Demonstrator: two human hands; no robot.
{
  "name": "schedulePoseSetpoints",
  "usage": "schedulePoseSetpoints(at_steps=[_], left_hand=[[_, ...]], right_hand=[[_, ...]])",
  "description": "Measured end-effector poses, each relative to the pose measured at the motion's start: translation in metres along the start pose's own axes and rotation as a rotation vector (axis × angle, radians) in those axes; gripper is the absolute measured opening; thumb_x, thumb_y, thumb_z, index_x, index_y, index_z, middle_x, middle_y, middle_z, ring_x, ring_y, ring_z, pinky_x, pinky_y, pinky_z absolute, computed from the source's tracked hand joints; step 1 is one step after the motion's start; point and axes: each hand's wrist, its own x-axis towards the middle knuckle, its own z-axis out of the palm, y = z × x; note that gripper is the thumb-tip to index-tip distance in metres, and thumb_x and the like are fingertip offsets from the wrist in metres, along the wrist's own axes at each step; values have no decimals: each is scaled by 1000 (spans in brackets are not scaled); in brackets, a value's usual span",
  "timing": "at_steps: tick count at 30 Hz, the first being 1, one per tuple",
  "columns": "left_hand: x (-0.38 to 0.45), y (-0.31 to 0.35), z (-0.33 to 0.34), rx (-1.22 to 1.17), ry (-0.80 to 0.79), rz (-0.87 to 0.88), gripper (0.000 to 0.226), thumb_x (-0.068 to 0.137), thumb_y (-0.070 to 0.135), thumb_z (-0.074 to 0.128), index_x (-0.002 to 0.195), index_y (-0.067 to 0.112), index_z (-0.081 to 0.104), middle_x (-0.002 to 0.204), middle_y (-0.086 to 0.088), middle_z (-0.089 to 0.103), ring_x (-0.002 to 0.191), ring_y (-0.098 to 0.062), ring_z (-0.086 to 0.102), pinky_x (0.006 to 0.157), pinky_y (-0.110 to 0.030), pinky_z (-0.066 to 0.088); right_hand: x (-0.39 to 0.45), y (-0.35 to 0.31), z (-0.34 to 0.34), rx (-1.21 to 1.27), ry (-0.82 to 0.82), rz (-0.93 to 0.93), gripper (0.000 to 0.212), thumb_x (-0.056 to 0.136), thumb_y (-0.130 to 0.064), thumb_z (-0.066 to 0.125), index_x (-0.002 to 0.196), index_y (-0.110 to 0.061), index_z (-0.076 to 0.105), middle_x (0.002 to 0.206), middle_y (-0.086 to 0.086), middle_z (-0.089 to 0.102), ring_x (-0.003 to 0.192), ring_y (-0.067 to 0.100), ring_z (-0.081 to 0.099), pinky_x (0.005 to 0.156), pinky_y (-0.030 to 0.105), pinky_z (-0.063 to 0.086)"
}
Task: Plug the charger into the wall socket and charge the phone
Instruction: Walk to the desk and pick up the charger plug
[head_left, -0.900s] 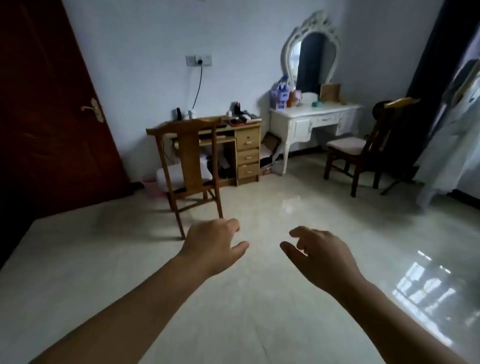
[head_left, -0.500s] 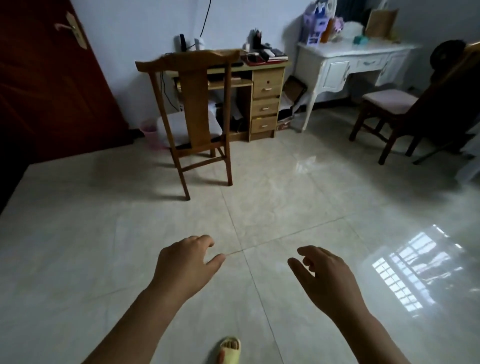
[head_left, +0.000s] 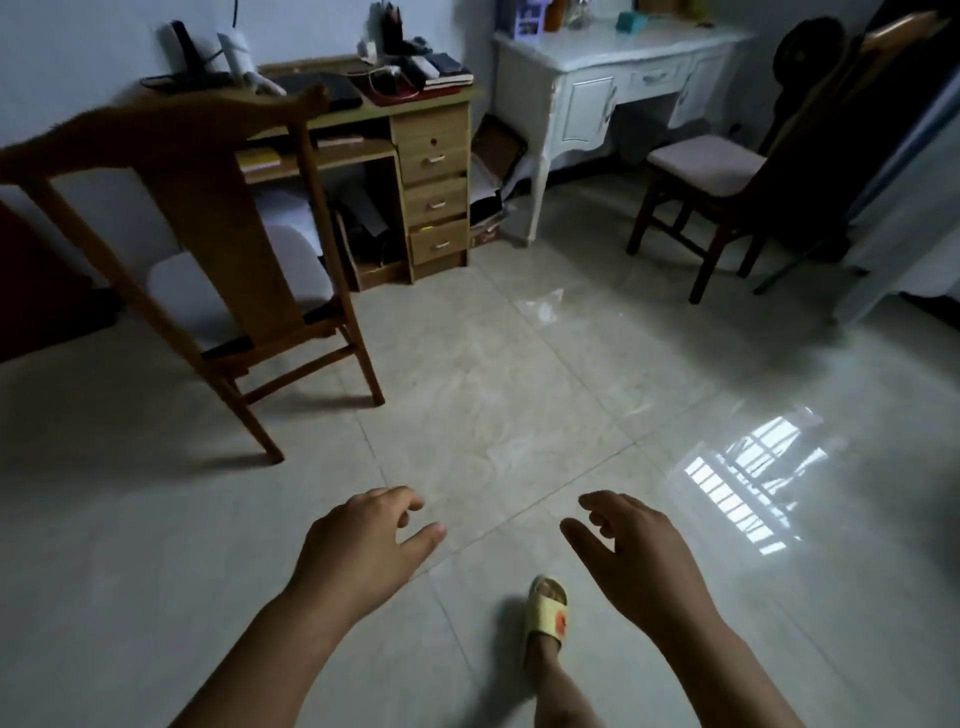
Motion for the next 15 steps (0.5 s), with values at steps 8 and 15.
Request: schedulePoseSetpoints(at_steps=[8, 15], left_hand=[[175, 90, -12, 14, -65, -31, 45, 78, 59, 51, 114, 33, 55, 111, 11, 63, 84, -4, 54, 66, -21, 41], [301, 106, -47, -33, 1, -109, 44, 80, 56, 53, 114, 29, 56, 112, 7, 64, 92, -9, 59, 66, -23, 42]], right_hand=[[186, 50, -67, -38, -111, -19, 46, 83, -52, 54, 122, -27, 52, 116, -6, 65, 104, 10, 60, 80, 26, 49], [341, 27, -90, -44, -188, -121, 45, 83, -50, 56, 121, -25, 54, 115, -4, 65, 104, 13, 61, 80, 28, 49]])
